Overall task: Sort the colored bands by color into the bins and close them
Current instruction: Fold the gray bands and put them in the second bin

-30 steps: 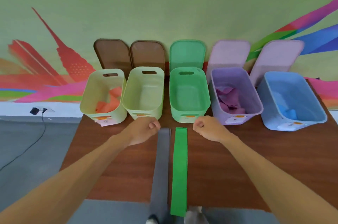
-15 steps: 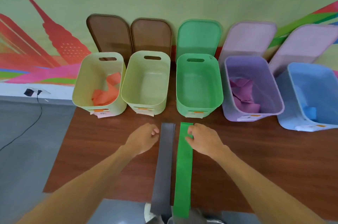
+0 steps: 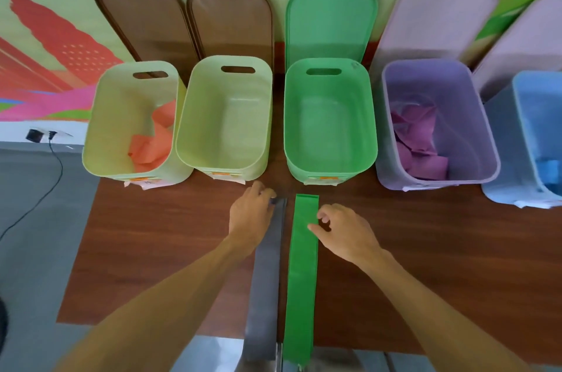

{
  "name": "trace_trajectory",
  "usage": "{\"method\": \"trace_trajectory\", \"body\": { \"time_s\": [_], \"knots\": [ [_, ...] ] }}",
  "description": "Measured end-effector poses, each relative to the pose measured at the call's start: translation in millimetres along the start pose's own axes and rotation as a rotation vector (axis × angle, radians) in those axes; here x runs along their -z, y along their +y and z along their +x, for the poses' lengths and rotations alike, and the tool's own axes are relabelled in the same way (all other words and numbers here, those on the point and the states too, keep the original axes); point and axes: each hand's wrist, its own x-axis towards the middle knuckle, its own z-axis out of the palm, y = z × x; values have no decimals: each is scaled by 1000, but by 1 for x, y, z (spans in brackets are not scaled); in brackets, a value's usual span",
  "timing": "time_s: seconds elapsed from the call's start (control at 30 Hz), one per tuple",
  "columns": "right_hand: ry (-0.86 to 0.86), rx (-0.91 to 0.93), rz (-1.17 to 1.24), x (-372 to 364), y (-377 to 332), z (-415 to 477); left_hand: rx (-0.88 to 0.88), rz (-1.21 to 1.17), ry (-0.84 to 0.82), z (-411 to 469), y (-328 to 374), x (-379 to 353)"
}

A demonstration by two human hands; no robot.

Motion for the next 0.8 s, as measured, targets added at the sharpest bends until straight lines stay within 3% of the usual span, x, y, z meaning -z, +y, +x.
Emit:
{"method": "trace_trajectory", "body": {
  "time_s": [0.33,0.53,0.8],
  "knots": [
    [95,110,-49,-13,-43,26,-57,-60,139,-8,-15,15],
    [52,126,-220,-34,-62,47,-39,-148,103,-21,-39,41],
    [275,152,-174,-43,-68,43,-42,-199,-8,-47,-65,65]
  ]
}}
